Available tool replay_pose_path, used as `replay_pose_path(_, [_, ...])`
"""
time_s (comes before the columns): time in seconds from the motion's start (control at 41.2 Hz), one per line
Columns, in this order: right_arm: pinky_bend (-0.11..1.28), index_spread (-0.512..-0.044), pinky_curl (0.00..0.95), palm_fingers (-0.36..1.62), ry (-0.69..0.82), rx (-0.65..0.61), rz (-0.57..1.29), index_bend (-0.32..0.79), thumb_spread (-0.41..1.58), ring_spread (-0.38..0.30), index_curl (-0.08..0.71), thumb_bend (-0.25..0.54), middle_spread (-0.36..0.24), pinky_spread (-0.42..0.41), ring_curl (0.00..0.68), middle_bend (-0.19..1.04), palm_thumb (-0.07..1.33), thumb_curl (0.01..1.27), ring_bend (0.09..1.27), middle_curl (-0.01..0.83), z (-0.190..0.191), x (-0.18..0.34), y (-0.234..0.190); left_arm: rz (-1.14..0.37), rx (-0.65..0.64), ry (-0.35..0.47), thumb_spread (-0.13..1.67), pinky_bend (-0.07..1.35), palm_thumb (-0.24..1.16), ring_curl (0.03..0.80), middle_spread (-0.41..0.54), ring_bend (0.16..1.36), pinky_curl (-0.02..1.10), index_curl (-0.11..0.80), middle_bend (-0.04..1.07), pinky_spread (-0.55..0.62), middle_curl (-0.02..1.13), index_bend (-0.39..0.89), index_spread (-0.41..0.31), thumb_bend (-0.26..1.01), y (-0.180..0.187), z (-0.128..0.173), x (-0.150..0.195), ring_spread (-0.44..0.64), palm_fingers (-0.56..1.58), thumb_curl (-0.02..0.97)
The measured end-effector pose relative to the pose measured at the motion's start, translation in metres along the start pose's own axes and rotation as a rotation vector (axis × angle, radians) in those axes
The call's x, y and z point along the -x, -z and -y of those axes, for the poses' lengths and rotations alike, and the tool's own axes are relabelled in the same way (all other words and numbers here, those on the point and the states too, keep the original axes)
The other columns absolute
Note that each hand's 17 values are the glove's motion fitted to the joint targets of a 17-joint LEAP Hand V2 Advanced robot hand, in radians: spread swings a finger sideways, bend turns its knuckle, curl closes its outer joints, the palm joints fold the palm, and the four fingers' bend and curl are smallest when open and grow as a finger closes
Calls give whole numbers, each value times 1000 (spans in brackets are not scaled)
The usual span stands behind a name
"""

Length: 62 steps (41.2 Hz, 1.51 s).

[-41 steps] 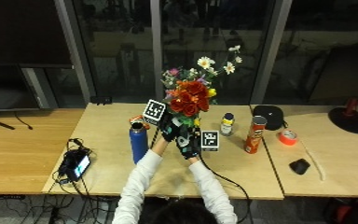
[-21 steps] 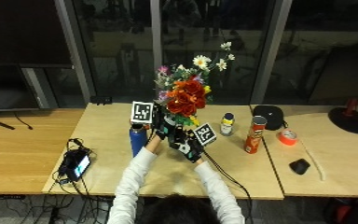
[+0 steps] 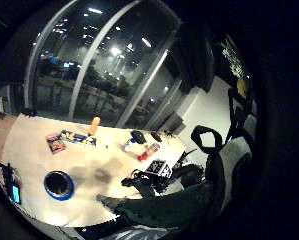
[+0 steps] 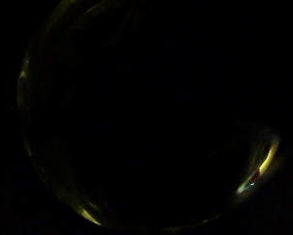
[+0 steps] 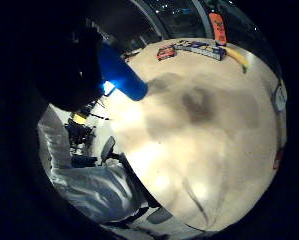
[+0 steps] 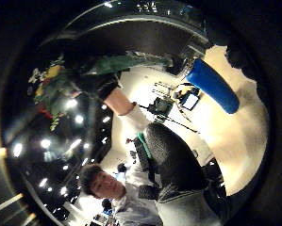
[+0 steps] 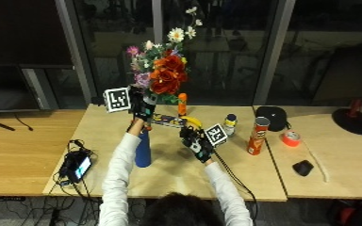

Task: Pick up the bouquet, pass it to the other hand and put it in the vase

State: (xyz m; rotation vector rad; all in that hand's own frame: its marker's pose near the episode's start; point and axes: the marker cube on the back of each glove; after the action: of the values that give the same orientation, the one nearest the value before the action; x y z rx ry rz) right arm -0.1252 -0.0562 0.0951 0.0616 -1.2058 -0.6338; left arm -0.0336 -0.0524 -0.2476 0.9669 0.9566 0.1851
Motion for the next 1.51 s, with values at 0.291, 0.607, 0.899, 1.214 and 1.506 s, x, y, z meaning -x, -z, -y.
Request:
replay_pose_path(0.291, [508, -290, 343, 673, 73, -39, -97, 105, 1083, -111, 278, -29, -119, 143, 355, 354, 415, 339, 542, 440, 1, -31, 26, 87, -99, 95, 386, 624, 831, 462, -331, 782, 464, 541, 762, -380, 561, 421, -318, -30, 34, 19, 48, -373, 1382, 740])
replay_pose_path(0.607, [451, -287, 333, 698, 72, -35, -117, 104, 1096, -109, 252, -23, -116, 162, 355, 332, 425, 340, 509, 433, 0, -31, 26, 137, -148, 114, 384, 626, 828, 468, -331, 778, 464, 560, 762, -380, 563, 409, -321, -31, 46, 24, 82, -374, 1381, 770])
replay_pose_path(0.899, [539, -306, 367, 442, 49, -105, -16, 53, 1103, -52, 205, -18, -59, 219, 359, 190, 442, 343, 500, 393, 2, 10, 35, 113, -155, 187, 380, 623, 830, 468, -320, 769, 464, 571, 762, -378, 562, 392, -316, -31, 48, 12, 113, -374, 1376, 792])
replay_pose_path(1.214, [567, -309, 365, 398, 75, -223, -125, 84, 1108, -17, 170, -18, -28, 239, 348, 197, 472, 350, 523, 380, 13, -8, 39, 139, -30, 383, 406, 623, 784, 458, -308, 730, 459, 561, 738, -382, 553, 313, -298, -51, 60, -40, 172, -362, 1322, 790])
replay_pose_path(1.506, [555, -304, 359, 386, -15, -168, -208, 104, 1113, 2, 168, -12, -17, 249, 340, 202, 530, 365, 516, 381, -6, -45, 43, 292, 504, 614, 777, 394, 474, 336, 270, 490, 360, 356, 195, 307, 362, 1, 47, -39, 95, -172, 261, 290, -299, 579])
